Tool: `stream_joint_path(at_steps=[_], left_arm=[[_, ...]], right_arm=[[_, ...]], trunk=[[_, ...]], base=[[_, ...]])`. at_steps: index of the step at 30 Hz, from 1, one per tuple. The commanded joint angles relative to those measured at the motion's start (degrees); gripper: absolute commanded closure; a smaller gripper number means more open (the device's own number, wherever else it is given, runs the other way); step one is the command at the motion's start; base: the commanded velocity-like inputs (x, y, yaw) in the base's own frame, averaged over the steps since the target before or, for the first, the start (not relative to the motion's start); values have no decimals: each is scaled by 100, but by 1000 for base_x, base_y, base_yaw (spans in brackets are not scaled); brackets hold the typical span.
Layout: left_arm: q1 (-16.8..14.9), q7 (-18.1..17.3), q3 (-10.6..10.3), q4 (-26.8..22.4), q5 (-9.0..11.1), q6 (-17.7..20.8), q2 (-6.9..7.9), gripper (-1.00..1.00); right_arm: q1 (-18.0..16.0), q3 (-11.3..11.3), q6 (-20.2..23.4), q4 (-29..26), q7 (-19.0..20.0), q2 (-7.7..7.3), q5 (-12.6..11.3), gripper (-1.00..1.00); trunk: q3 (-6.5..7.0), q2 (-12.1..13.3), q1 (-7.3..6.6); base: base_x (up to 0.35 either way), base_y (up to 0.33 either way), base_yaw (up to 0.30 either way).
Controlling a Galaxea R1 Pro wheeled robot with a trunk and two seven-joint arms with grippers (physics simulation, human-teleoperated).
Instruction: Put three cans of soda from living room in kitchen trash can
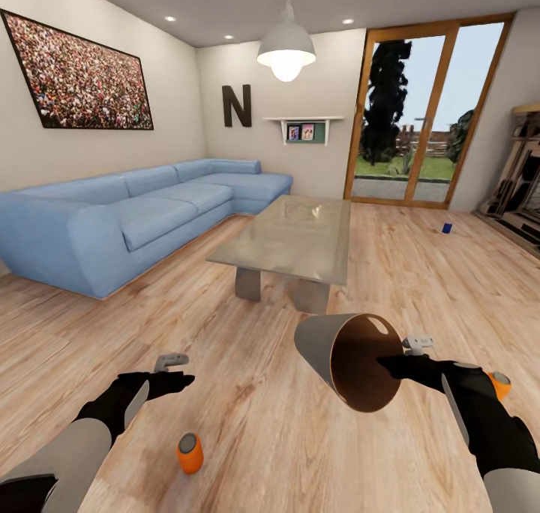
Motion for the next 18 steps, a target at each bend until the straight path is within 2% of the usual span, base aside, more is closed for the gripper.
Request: stream_joint_path(at_steps=[1, 6, 14, 18], left_arm=[[0, -1, 0, -3, 2, 0, 0, -100], [0, -43, 0, -1, -16, 9, 0, -100], [0, -33, 0, -6, -14, 13, 0, -100], [0, -47, 0, -15, -19, 13, 0, -100]], right_arm=[[0, -2, 23, -26, 22, 1, -94, 100], [1, -2, 23, -59, 22, 1, -94, 100], [4, -2, 25, -75, 22, 1, -94, 100], [2, -2, 29, -77, 22, 1, -94, 100]], trunk=[[1, 0, -1], [1, 0, -1], [1, 0, -1], [1, 0, -1]], base=[[11, 5, 0], [39, 2, 0], [277, 23, 0], [119, 15, 0]])
